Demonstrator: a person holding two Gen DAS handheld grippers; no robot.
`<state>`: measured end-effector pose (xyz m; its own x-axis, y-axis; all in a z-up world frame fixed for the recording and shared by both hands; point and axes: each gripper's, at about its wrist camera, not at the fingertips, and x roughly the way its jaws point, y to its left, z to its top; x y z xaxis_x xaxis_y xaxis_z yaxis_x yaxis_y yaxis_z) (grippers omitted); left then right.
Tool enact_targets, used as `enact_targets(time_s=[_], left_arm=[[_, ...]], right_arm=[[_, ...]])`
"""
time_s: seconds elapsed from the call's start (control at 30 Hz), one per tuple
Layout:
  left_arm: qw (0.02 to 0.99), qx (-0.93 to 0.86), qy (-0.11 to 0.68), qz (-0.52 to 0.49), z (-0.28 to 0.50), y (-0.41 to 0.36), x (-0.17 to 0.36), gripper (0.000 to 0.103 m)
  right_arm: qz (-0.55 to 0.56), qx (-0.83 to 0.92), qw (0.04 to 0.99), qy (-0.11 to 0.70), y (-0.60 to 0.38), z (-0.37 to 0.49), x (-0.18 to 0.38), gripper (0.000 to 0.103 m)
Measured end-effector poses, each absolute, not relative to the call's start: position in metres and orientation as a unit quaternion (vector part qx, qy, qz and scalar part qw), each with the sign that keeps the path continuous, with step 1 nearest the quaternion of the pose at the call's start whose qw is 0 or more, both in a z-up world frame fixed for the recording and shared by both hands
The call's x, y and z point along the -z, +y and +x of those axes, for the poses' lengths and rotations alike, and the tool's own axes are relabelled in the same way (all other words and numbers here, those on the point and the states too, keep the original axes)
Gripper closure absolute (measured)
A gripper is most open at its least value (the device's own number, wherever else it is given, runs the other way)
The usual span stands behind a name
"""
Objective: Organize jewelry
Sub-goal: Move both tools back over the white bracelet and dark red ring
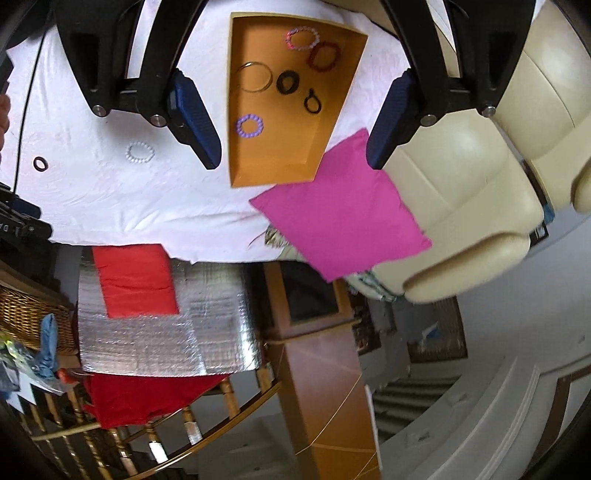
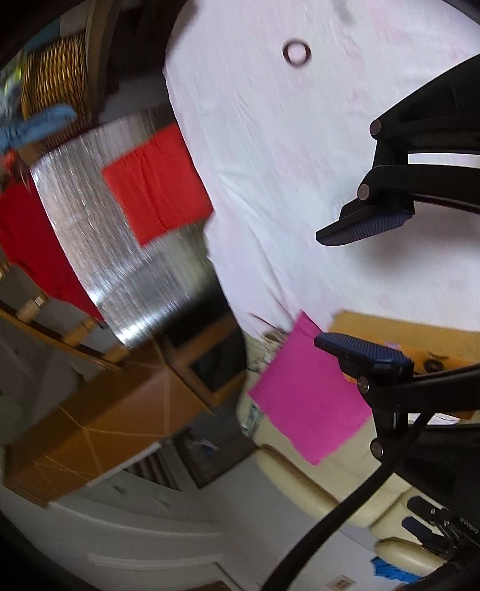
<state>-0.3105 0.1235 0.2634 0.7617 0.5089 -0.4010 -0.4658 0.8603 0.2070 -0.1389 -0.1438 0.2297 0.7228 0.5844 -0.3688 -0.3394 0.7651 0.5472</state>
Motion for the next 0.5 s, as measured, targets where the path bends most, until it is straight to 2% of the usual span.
enact_targets(time_s=[0.27,0.5], left_arm=[[0.941,-0.243,0.216,0.092,-0.282,0.077,-0.278,0.017],[0.942,-0.208,0.232,0.122,-0.238,0.031,-0.267,0.017]], right_arm=[[0.318,-0.199,0.895,0.242,-0.239,-0.128,-0.217,0.047],[0.366,-0.162,0.883,0.244,-0.289,-0.111,-0.180,0.047]])
